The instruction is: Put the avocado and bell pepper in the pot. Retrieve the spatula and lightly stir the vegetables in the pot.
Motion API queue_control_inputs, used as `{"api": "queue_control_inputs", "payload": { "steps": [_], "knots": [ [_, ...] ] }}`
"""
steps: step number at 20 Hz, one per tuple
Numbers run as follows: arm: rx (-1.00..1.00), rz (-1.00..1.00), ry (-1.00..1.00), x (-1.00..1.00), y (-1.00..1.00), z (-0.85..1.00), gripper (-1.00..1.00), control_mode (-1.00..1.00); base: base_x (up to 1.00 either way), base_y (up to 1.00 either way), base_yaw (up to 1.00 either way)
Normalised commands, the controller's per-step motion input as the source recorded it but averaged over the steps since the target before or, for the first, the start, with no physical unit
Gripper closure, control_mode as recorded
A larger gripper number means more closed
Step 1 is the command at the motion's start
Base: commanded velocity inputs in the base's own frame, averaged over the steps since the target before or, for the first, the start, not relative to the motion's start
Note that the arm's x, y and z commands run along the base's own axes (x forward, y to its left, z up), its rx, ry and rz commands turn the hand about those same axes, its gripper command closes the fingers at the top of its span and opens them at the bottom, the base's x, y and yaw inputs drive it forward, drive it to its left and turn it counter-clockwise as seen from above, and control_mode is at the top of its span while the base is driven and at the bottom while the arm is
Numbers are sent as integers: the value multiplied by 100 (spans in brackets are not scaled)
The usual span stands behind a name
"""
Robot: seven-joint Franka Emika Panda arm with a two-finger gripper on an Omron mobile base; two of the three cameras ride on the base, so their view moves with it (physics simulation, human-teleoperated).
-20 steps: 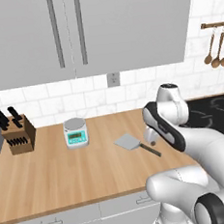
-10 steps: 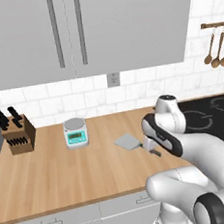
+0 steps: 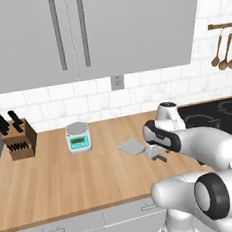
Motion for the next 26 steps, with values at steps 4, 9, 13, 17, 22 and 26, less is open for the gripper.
{"api": "queue_control_inputs", "payload": {
  "steps": [4, 9, 13, 17, 22, 26],
  "knots": [
    [0, 0, 4, 20, 0, -18, -100, -100, 0, 0, 0],
    [0, 0, 1, 11, 0, -26, -100, -100, 0, 0, 0],
    [6, 4, -8, -1, 0, -31, -100, -100, 0, 0, 0],
    [9, 4, -15, -7, 0, -22, -100, -100, 0, 0, 0],
    [7, 3, -11, -4, 0, -7, -100, -100, 0, 0, 0],
    [1, 1, 0, -9, 0, 0, -100, -100, 0, 0, 0]
  ]
}}
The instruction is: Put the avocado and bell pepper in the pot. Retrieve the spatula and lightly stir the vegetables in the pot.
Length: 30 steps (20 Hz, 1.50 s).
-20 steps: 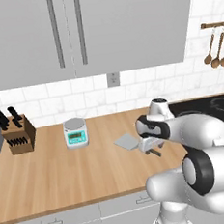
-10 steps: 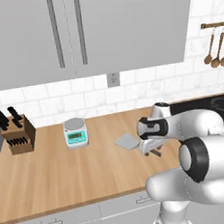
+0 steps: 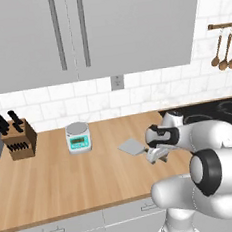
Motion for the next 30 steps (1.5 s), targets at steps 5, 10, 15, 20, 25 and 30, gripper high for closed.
{"api": "queue_control_inputs", "payload": {
  "steps": [5, 10, 15, 20, 25, 30],
  "knots": [
    [0, 0, 2, -1, 0, -5, -100, -100, 0, 0, 0],
    [0, 0, 0, 10, 0, -20, -100, -100, 0, 0, 0],
    [0, 0, 0, 0, 0, -24, -100, -100, 0, 0, 0],
    [0, 0, 0, -6, 0, -24, 100, -100, 0, 0, 0],
    [0, 0, 0, 0, 0, -22, 100, -100, 0, 0, 0],
    [0, 0, 0, 0, 0, -15, 100, -100, 0, 0, 0]
  ]
}}
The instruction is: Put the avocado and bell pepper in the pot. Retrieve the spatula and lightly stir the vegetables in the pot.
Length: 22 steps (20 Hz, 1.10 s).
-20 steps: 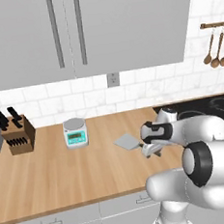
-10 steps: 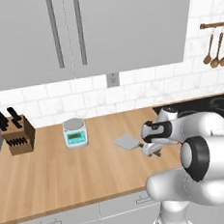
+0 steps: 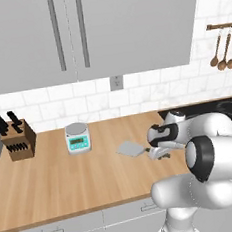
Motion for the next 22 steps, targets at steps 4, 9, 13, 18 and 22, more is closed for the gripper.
{"api": "queue_control_inputs", "payload": {
  "steps": [4, 9, 13, 18, 22],
  "knots": [
    [0, 0, 0, 0, 0, 0, 100, -100, 0, 0, 0],
    [2, -3, -12, -10, 40, 48, 100, -100, 0, 0, 0],
    [1, -4, -24, -37, 31, 79, 100, -100, 0, 0, 0],
    [0, 2, -9, -30, 19, 83, 100, -100, 0, 0, 0],
    [-2, 33, -2, -2, 14, 41, 100, -100, 0, 0, 0]
  ]
}}
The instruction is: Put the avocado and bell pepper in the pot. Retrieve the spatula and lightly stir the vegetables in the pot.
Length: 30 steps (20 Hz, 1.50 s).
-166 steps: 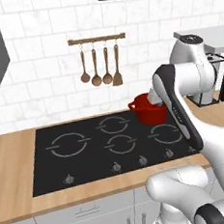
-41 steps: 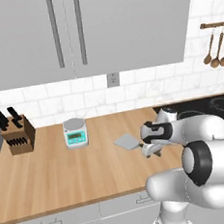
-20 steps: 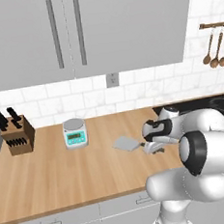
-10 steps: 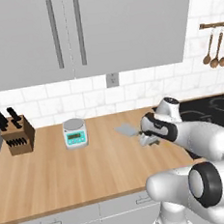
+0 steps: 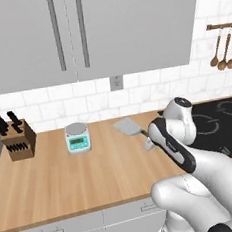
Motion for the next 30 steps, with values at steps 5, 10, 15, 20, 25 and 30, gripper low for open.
{"api": "queue_control_inputs", "payload": {
  "steps": [5, 10, 15, 20, 25, 30],
  "knots": [
    [-4, 20, 7, 0, 2, 6, 100, -100, 0, 0, 0],
    [0, 3, 0, -1, 0, 12, 100, -100, 0, 0, 0],
    [0, 12, -8, -28, -1, 79, 100, -100, 0, 0, 0],
    [-3, 11, -7, -30, 0, 86, 100, -100, 0, 0, 0],
    [-4, 5, -2, -16, 0, 75, 100, -100, 0, 0, 0],
    [0, -1, -1, -2, -2, 15, 100, -100, 0, 0, 0]
  ]
}}
